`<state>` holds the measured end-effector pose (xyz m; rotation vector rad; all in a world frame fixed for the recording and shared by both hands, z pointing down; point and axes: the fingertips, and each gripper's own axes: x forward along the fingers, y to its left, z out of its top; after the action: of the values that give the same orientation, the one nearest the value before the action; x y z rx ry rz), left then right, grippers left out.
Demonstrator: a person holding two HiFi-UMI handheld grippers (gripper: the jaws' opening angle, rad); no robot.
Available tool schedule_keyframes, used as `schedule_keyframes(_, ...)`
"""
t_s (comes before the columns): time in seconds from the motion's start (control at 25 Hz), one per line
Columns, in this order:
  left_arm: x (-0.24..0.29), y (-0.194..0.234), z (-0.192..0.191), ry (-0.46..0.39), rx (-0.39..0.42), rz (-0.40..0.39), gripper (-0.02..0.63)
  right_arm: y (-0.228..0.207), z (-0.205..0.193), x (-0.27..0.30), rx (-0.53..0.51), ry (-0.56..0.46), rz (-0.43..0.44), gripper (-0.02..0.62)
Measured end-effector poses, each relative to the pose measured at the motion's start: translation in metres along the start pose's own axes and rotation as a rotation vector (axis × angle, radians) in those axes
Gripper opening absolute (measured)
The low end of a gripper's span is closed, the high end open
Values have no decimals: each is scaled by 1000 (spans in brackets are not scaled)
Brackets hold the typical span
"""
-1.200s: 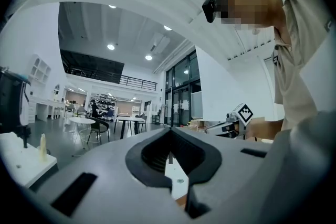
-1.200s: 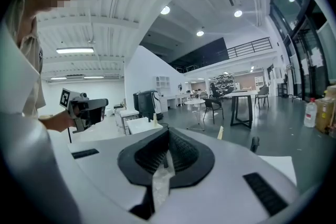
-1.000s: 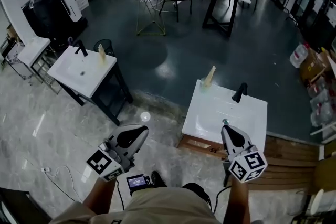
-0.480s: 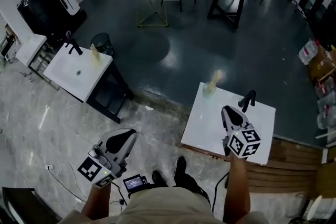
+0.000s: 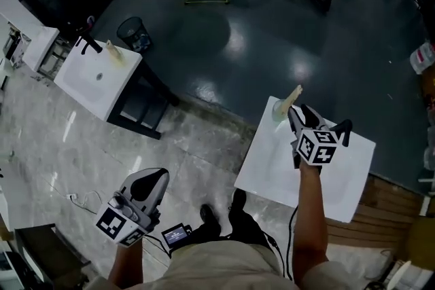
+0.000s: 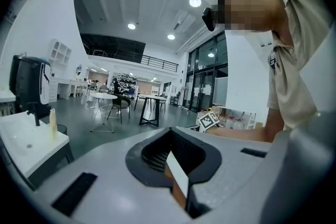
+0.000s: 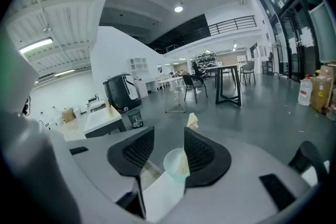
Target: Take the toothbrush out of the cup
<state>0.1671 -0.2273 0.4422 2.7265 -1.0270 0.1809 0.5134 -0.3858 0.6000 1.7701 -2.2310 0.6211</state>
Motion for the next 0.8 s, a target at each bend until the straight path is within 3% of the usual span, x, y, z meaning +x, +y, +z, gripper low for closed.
schedule_keyframes(0.28,20,18,-26,60,-52,43,6,-35,-26,64,44,62,-44,193)
schedule_keyframes(0.48,29,23,-25,35,-70,39,6,-47,-39,88,59,105,-76,188)
schedule_keyframes(0.52,29,25,-28,48,-65,44,6,-48,-40,89,57,109,-84,115)
schedule_keyframes(0.6,29,28,-32,64,-59,49,6,-49,-39,88,58,106,-96,53)
schedule_keyframes(0.8,21,30,-23,49,-50,41,6,-40,-23,68,69,52,-109,29)
